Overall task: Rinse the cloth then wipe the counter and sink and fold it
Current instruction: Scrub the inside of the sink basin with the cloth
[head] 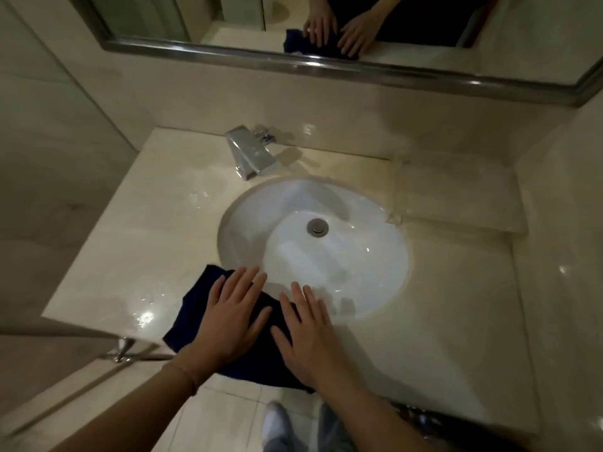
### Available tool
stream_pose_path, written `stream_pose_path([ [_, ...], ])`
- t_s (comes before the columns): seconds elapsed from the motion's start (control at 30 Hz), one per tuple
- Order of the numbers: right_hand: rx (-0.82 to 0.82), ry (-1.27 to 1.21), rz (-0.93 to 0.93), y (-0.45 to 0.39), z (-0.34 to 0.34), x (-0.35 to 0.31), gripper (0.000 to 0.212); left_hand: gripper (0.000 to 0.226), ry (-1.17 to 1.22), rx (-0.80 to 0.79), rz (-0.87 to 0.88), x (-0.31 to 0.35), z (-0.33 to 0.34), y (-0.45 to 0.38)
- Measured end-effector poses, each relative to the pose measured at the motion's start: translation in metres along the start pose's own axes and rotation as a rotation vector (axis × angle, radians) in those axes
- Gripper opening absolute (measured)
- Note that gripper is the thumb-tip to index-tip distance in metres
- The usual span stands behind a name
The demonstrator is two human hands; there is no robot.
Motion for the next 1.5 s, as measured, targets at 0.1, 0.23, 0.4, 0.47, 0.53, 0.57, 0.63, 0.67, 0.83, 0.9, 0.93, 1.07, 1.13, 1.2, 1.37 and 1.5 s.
stream_pose_path([
  [0.1,-0.101,0.135,0.016,0.004,0.037,-0.012,0.064,0.061,-0.024,-0.115,0.02,-0.027,0.039,0.041],
  [0.23,-0.101,0.229,0.087,0.001,0.062,-0.016,0.068,0.06,-0.024,-0.123,0.027,-0.038,0.049,0.053],
  [0.4,-0.049,0.27,0.04,-0.018,0.069,-0.031,0.066,0.061,0.008,-0.114,-0.084,-0.061,0.05,0.043],
  [0.47,-0.025,0.256,0.024,-0.032,0.071,-0.041,0.065,0.061,-0.004,-0.113,-0.129,-0.081,0.052,0.037],
  [0.53,-0.011,0.246,-0.001,-0.049,0.076,-0.053,0.064,0.061,-0.01,-0.128,-0.15,-0.102,0.054,0.031],
  [0.57,-0.012,0.241,-0.012,-0.059,0.08,-0.059,0.064,0.062,-0.012,-0.127,-0.165,-0.112,0.054,0.028],
  [0.63,-0.013,0.244,-0.028,-0.075,0.087,-0.069,0.064,0.062,-0.004,-0.123,-0.199,-0.13,0.053,0.022],
  [0.67,-0.011,0.244,-0.036,-0.084,0.09,-0.074,0.064,0.062,0.002,-0.125,-0.214,-0.139,0.053,0.017],
  [0.83,0.003,0.224,-0.063,-0.14,0.091,-0.096,0.065,0.06,0.005,-0.129,-0.233,-0.181,0.052,-0.021],
  [0.9,0.028,0.215,-0.073,-0.166,0.088,-0.102,0.064,0.06,0.011,-0.124,-0.267,-0.195,0.05,-0.039],
  [0.93,0.038,0.208,-0.078,-0.179,0.086,-0.105,0.064,0.06,0.016,-0.12,-0.29,-0.201,0.049,-0.048],
  [1.07,0.044,0.208,-0.132,-0.235,0.075,-0.111,0.062,0.06,0.044,-0.11,-0.375,-0.222,0.046,-0.081],
  [1.13,0.035,0.22,-0.163,-0.258,0.065,-0.112,0.062,0.059,0.053,-0.099,-0.392,-0.231,0.045,-0.096],
  [1.2,0.033,0.265,-0.186,-0.28,0.056,-0.113,0.063,0.059,0.053,-0.089,-0.394,-0.24,0.045,-0.111],
  [1.37,0.04,0.377,-0.224,-0.32,0.035,-0.113,0.065,0.059,0.081,-0.061,-0.383,-0.26,0.041,-0.149],
  [1.5,0.029,0.422,-0.236,-0.347,0.022,-0.114,0.065,0.059,0.069,-0.057,-0.376,-0.275,0.04,-0.175],
])
Point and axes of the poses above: each hand's wrist, its own y-axis away from the middle knuckle, its own z-axis out of the palm, x = y × z, the point moved 7 cm from there along -y, towards the middle knuckle, and after that the axes turned 14 degrees about -y, right-handed, at the moved point
